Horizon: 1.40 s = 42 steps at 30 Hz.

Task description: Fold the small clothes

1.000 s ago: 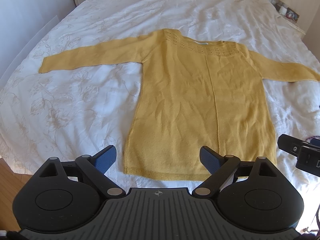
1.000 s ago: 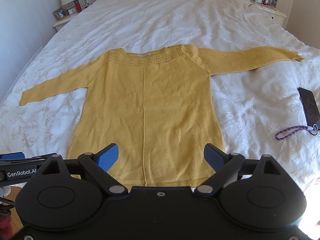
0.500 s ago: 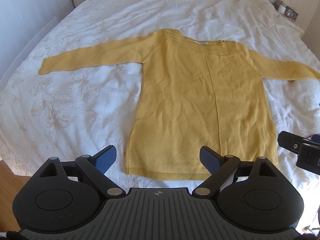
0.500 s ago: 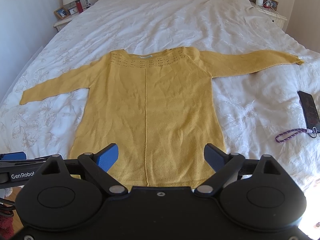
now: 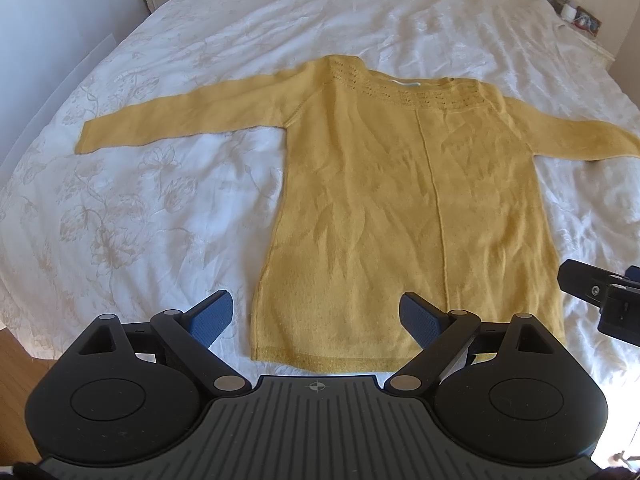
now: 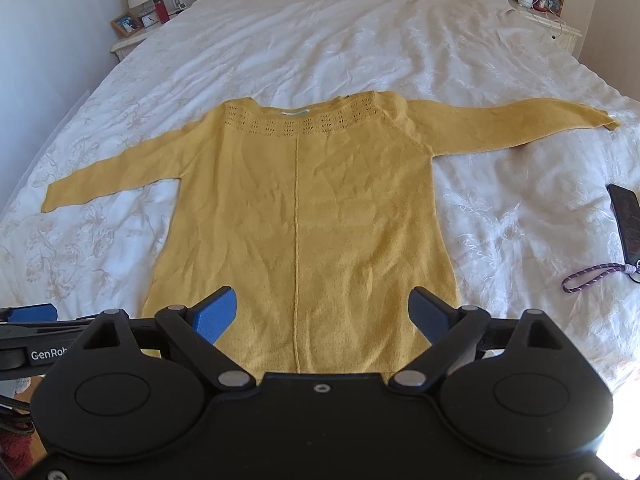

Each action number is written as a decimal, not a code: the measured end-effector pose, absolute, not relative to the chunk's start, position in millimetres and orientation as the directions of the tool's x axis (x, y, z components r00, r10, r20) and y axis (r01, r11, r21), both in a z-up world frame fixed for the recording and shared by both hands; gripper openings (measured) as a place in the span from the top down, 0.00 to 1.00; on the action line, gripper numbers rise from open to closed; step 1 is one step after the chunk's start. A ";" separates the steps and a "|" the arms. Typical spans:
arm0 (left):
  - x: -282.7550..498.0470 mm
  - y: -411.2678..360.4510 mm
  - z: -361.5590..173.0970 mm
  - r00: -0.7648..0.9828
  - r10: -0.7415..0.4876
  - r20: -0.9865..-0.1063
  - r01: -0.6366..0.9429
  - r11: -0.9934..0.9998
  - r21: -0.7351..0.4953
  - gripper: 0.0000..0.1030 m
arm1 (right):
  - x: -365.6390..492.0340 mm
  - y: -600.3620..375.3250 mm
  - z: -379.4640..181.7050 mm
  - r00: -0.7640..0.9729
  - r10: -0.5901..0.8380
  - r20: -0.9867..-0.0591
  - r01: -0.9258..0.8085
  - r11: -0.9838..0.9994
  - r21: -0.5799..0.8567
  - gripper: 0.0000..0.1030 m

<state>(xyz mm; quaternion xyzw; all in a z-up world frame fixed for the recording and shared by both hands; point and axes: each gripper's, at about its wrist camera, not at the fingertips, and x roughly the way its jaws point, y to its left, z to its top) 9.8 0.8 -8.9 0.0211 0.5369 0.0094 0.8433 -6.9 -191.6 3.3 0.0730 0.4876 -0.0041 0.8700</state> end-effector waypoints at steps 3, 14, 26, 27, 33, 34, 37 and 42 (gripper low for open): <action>20.6 -3.6 -13.2 0.415 0.044 -0.909 0.002 0.999 0.050 0.12 | 2.0 -199.0 -2.8 0.520 0.083 -0.850 0.070 0.988 0.139 0.09; 82.2 -44.1 -20.6 0.412 0.080 -0.908 -0.034 0.997 0.072 0.14 | 69.6 -289.3 -29.8 0.534 0.122 -0.837 0.078 0.978 0.193 0.10; 140.5 -107.6 -21.7 0.409 0.132 -0.903 -0.135 0.987 0.083 0.14 | 182.0 -500.2 -19.2 0.571 -0.078 -0.817 0.241 0.968 0.077 0.21; 144.2 -113.3 -22.4 0.405 0.134 -0.905 -0.137 0.987 0.085 0.14 | 191.2 -520.5 -17.6 0.572 -0.098 -0.814 0.261 0.963 0.068 0.25; 157.7 -141.4 -26.7 0.385 0.144 -0.912 -0.137 0.986 0.097 0.14 | 228.8 -619.1 -16.7 0.558 -0.194 -0.807 0.369 0.929 0.032 0.34; 159.9 -145.7 -27.0 0.382 0.146 -0.913 -0.137 0.986 0.100 0.14 | 232.9 -630.7 -19.7 0.549 -0.205 -0.810 0.381 0.924 0.025 0.35; 164.5 -154.8 -28.8 0.372 0.156 -0.915 -0.136 0.984 0.112 0.14 | 247.2 -666.5 -37.3 0.505 -0.220 -0.835 0.408 0.913 0.006 0.38; 169.6 -163.8 -31.1 0.357 0.174 -0.918 -0.132 0.982 0.135 0.14 | 248.9 -705.2 -67.7 0.446 -0.144 -0.883 0.438 0.896 0.075 0.38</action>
